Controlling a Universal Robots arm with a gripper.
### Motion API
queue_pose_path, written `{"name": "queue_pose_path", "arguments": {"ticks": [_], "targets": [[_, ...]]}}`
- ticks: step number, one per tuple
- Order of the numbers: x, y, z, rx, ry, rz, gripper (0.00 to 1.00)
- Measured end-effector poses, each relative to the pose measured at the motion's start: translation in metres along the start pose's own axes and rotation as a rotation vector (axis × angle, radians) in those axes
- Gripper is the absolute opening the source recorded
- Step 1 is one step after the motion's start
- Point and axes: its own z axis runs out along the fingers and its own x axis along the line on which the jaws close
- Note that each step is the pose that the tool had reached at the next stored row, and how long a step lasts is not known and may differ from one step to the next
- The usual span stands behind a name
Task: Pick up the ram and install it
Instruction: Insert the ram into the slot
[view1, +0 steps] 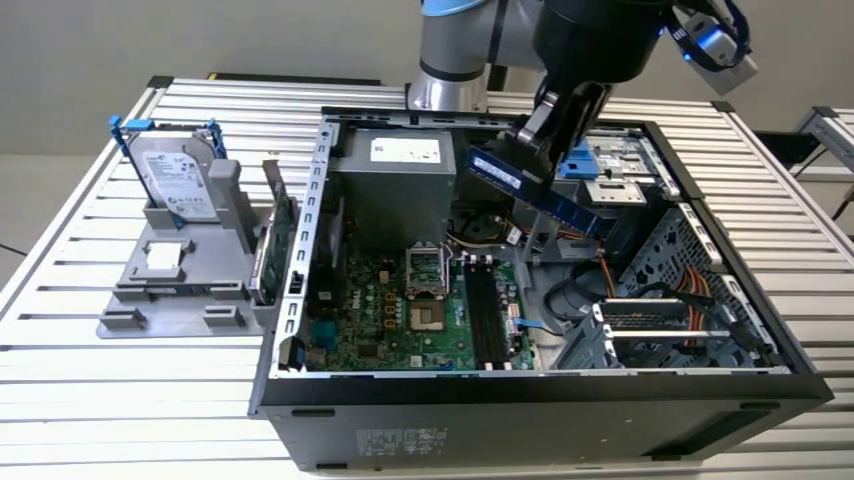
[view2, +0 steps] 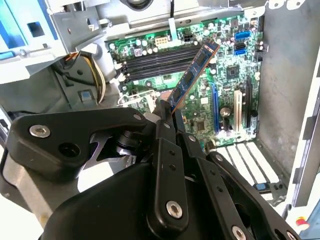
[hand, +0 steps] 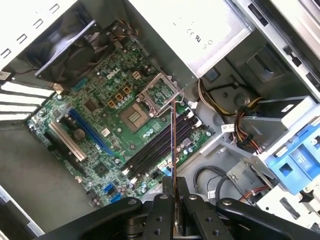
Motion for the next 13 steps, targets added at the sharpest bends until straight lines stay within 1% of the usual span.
{"name": "queue_pose_path", "arguments": {"ticks": [13], "targets": [[-0.0005,-0.0005,0.0001,-0.0009,-0.0023,0.128,0.00]]}}
